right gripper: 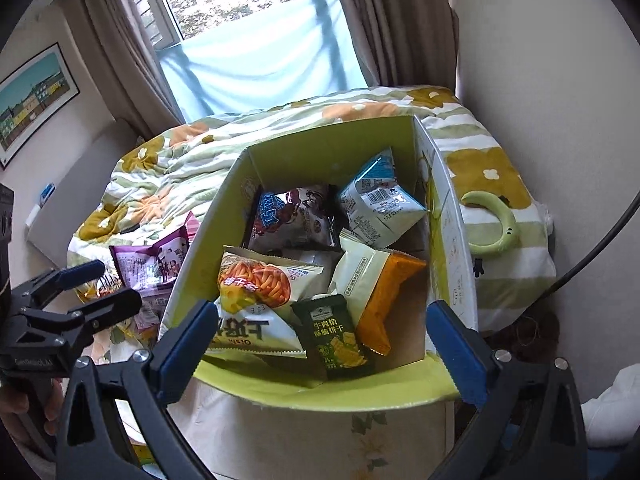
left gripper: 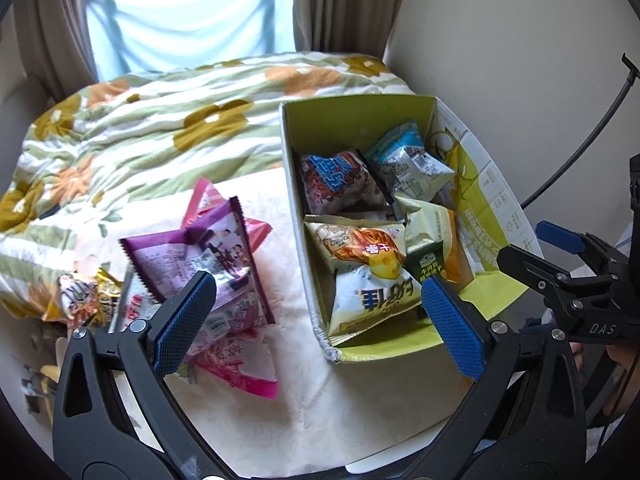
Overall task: Organize snacks
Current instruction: 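Move both grippers back toward the snack pile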
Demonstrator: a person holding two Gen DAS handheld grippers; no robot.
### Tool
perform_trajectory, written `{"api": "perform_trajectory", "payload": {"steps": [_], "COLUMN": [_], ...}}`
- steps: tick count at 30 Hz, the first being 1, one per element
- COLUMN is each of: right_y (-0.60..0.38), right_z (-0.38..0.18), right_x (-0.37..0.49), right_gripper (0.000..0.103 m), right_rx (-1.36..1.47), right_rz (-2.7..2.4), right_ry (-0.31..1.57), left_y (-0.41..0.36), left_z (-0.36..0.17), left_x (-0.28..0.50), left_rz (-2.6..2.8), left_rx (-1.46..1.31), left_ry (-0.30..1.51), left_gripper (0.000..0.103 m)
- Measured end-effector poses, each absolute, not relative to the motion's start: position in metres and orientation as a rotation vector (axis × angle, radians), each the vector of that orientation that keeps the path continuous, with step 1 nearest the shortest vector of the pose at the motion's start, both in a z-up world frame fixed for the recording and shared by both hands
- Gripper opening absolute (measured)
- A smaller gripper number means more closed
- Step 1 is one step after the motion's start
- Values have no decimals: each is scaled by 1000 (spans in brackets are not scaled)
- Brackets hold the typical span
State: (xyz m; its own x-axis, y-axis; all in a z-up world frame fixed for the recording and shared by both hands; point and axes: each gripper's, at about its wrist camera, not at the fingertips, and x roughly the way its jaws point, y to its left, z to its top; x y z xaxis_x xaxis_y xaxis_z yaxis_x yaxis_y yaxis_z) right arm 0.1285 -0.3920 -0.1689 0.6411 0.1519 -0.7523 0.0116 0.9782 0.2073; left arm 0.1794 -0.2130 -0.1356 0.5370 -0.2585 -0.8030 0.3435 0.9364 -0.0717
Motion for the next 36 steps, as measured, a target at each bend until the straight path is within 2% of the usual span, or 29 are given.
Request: {"api": "perform_trajectory", "payload": {"steps": [8, 20, 36], "right_y": [-368, -302, -172], "right_z": [-138, -124, -165], "right_x": [113, 116, 170], "right_gripper": [103, 103, 103], "right_rx": [154, 121, 149], "right_rz": [152, 258, 238], "right_ry": [827, 797, 898], "left_y": [-180, -71, 67], "left_z": [-108, -113, -147], "left_x": [148, 114, 178], "left_rz": [-266, -99, -147], "left_rx": [85, -28, -41], "left_ry": [858, 864, 945], "left_gripper": [102, 102, 102]}}
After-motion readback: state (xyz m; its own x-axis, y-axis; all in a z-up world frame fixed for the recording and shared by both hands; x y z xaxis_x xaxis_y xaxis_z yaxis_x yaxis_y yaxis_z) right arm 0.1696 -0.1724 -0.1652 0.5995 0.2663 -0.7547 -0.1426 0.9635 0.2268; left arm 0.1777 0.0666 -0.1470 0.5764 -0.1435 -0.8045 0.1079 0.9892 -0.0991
